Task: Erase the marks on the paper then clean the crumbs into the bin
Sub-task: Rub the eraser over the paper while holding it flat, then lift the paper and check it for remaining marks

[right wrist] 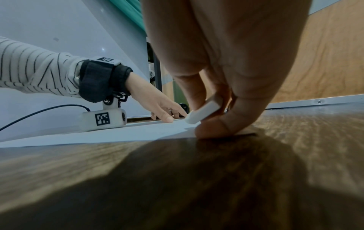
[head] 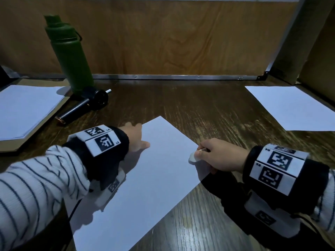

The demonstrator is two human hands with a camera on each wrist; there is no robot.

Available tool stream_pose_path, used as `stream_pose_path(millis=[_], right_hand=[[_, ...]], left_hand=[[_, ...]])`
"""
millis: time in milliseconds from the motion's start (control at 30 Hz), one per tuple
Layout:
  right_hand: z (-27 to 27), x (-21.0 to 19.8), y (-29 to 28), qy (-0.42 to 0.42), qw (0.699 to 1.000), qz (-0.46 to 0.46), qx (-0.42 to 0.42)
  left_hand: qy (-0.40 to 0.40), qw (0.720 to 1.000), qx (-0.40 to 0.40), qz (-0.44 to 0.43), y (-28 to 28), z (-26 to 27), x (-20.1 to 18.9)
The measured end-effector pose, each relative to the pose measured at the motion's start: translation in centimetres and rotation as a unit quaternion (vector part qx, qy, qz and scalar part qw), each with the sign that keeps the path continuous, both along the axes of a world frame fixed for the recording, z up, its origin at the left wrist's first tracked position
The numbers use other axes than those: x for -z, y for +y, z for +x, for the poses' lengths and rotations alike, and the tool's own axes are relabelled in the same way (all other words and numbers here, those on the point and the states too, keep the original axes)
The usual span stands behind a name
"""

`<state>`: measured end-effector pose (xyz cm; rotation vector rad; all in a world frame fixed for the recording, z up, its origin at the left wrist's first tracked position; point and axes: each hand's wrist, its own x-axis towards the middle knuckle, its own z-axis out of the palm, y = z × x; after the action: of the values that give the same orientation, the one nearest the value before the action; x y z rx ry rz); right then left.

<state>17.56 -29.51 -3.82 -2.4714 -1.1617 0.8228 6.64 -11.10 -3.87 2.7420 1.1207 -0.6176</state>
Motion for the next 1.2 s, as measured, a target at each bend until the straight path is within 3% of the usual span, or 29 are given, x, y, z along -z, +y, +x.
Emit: stream_pose_path(millis=[200, 300, 400, 500, 633, 700, 800, 867, 967, 1033, 1133, 1200], right_hand=[[0.3, 0.3, 0.2, -0.013, 1.000, -0.009, -0.020], [0.4, 0.4, 0.1, -0.007, 1.000, 0.016, -0.005], [0.5, 0.2, 0.1, 0.063, 0.986, 0.128, 0.085], [0.8, -1.3, -0.2, 0.162, 0.935, 0.244, 0.199], [2.6, -3.7, -1.0, 0.296, 0.816, 0.365, 0.338], [3.2, -4.9, -0.8, 0.334, 0.773, 0.407, 0.353], [2.7, -7.0, 0.3, 0.329, 0.751, 0.476, 0.318], [1.9, -8.2, 1.0, 0.307, 0.766, 0.502, 0.260], [1.2, -9.2, 2.0, 0.220, 0.823, 0.494, 0.170], [0.6, -10.1, 2.5, 0.217, 0.831, 0.501, 0.106], [-0.2, -11.0, 2.5, 0.248, 0.820, 0.514, 0.044], [-1.0, -10.8, 2.1, 0.207, 0.838, 0.505, -0.009]], left_hand=[[-0.032, 0.997, -0.076, -0.009, 2.3, -0.1, -0.2], [-0.119, 0.986, -0.095, -0.061, 2.6, -0.5, -0.4], [-0.240, 0.959, -0.112, -0.099, 2.4, -1.2, -1.2], [-0.368, 0.919, -0.098, -0.097, 2.5, -2.2, -3.5], [-0.530, 0.840, -0.076, -0.093, 2.3, -4.6, -7.5], [-0.593, 0.792, -0.085, -0.113, 2.3, -5.8, -9.0], [-0.670, 0.720, -0.095, -0.150, 1.9, -7.4, -10.8], [-0.700, 0.685, -0.102, -0.174, 1.6, -8.0, -11.4], [-0.718, 0.650, -0.127, -0.213, 1.3, -8.5, -11.6], [-0.726, 0.638, -0.134, -0.219, 0.9, -8.9, -11.8], [-0.722, 0.645, -0.147, -0.204, 0.7, -9.2, -11.5], [-0.707, 0.660, -0.154, -0.202, 0.4, -9.5, -11.0]])
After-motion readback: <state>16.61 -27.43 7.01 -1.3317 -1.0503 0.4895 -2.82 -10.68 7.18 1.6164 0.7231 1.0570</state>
